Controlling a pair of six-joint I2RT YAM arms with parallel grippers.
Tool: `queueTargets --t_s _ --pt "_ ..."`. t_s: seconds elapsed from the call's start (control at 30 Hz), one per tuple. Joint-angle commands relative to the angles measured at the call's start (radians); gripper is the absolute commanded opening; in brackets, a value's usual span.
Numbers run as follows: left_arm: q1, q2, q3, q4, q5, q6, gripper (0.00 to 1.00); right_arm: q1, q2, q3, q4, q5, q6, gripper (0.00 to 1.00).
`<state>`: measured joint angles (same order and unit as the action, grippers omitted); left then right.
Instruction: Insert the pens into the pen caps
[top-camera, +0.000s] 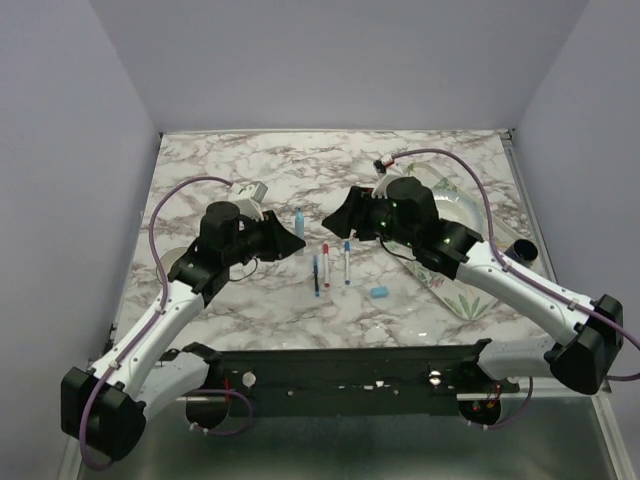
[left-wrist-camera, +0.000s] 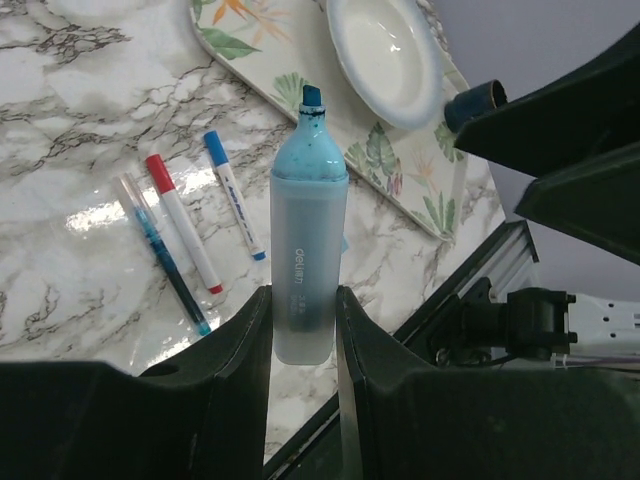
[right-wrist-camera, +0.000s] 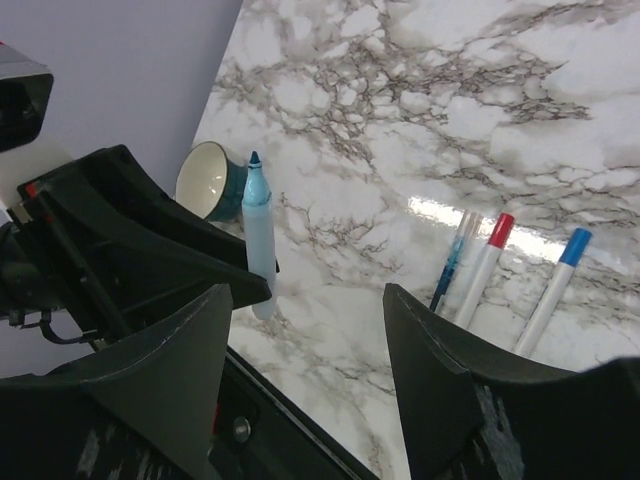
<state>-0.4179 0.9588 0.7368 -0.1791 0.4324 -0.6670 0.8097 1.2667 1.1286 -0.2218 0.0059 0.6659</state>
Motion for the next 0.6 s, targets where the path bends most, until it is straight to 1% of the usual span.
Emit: queueTargets --t_s 0.0,0.13,0.2,0.33,0.4,0.47,0.57 --pt "-0.022 -0.055 -0.005 0.046 0.040 0.038 0.00 -0.003 0.052 0.054 0.058 -0.109 0.037 0.68" --pt "-0.035 -0.051 -0.004 0.044 0.063 0.033 0.00 0.002 0.097 0.077 0.073 -0.165 0.064 0.69" --pt "-0.038 -0.049 -0.002 0.046 0.065 0.033 0.00 0.008 0.115 0.092 0.076 -0.170 0.069 0.69" --pt "-0.044 -0.052 -0.013 0.056 0.074 0.021 0.00 0.032 0.143 0.120 0.082 -0.156 0.069 0.69" --pt "-0.045 -0.054 -0.014 0.069 0.083 0.018 0.00 0.037 0.174 0.154 0.047 -0.143 0.070 0.69" --pt "-0.047 -0.060 -0.014 0.072 0.085 0.020 0.00 0.040 0.192 0.169 0.015 -0.123 0.073 0.68" --pt "-0.048 -0.072 -0.017 0.076 0.085 0.020 0.00 0.040 0.204 0.166 0.021 -0.118 0.075 0.65"
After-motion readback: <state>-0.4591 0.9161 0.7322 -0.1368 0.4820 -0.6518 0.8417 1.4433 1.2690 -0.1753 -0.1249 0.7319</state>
